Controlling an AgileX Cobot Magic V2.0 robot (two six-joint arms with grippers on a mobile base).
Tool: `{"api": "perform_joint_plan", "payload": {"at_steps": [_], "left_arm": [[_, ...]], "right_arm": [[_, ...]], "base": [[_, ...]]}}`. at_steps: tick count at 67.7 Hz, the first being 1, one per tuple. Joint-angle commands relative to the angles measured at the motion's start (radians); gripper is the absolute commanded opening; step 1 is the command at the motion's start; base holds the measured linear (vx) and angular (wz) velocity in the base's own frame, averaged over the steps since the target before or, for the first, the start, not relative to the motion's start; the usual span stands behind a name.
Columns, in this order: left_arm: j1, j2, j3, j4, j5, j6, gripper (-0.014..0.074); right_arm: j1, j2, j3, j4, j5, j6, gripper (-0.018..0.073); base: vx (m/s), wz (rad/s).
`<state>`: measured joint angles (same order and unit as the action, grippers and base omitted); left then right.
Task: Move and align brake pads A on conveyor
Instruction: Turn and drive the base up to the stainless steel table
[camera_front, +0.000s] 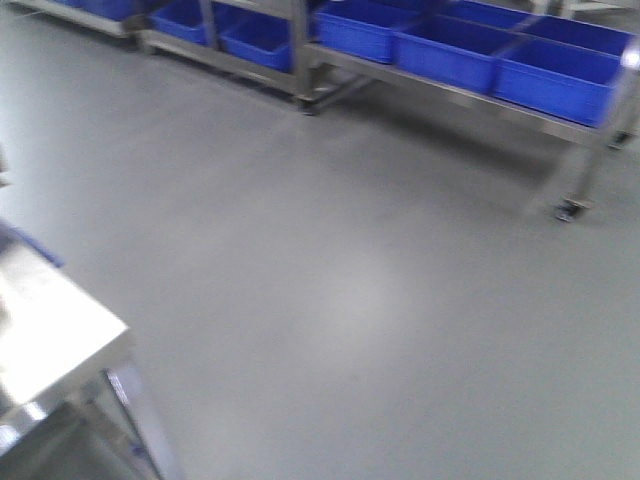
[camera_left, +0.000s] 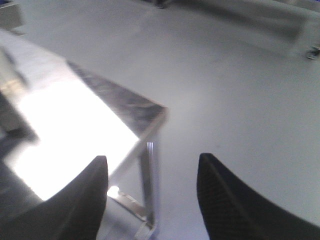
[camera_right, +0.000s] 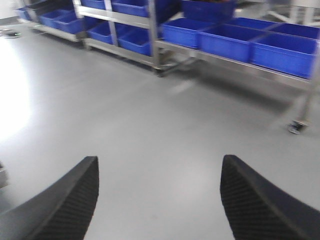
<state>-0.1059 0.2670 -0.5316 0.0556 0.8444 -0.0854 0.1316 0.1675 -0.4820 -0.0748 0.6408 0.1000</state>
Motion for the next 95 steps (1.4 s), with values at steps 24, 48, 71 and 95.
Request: {"api": "perform_joint_plan", "payload": {"at_steps": [24, 48, 71, 95], "left_arm": [[-0.004, 0.015, -0.02, 0.001, -0.063, -0.001, 0.0375], [-0.004, 0.015, -0.02, 0.001, -0.063, -0.001, 0.0375], [-0.004, 0.015, -0.02, 0.001, -0.063, -0.001, 0.0375], [-0.004, 0.015, -0.02, 0.001, -0.063, -0.001, 0.0375]], "right_arm": [[-0.001, 0.014, -0.024, -0.011, -0.072, 0.001, 0.0487], [-0.001, 0.014, -0.024, -0.011, -0.072, 0.001, 0.0487], [-0.001, 0.014, -0.024, -0.011, -0.072, 0.001, 0.0487], [-0.001, 0.014, -0.024, -0.011, -0.072, 0.001, 0.0487]], "base": [[0.24, 0.89], [0.19, 0.76], [0.15, 0.6], [0.08, 0.31]]}}
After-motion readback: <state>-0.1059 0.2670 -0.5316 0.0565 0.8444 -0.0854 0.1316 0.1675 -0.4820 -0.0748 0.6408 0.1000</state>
